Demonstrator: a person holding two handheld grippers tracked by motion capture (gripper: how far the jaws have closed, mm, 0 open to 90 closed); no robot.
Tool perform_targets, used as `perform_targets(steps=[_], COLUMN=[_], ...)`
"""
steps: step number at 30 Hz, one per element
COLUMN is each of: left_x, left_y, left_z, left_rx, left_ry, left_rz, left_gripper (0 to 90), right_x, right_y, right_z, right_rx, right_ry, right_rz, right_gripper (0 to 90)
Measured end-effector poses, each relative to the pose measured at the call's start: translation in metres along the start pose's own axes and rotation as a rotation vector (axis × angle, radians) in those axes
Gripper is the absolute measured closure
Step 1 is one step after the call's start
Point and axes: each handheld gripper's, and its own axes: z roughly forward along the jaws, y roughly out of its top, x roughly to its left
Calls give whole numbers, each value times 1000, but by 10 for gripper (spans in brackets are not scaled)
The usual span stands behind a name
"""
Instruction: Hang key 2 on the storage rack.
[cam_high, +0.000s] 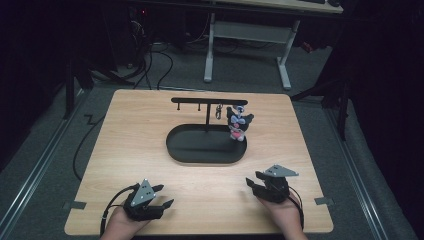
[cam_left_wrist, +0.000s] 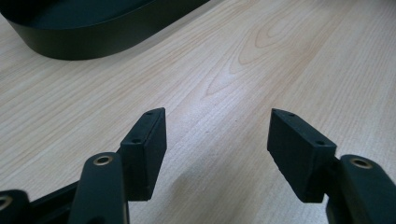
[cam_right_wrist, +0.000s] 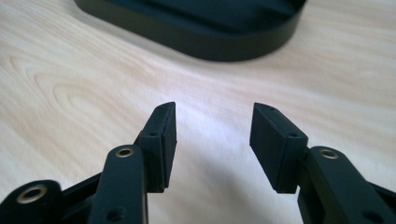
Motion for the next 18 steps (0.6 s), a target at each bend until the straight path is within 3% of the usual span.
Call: perform_targets(steps=[8, 13, 18], left_x=[-1, -1, -1], left_y=[2, 2, 2], left_z=[-4, 0, -2], left_rx=[-27, -14, -18], left_ry=[-1, -3, -4], left_rz=[-33, -32, -23], left_gripper=[382, 382, 381], right_x=[-3, -6, -5], right_y=[-37, -36, -37], right_z=[-16, -20, -15], right_rx=[-30, -62, -54], right_ry=[-12, -18, -10], right_rz=[15, 34, 42], right_gripper=[399, 388, 379])
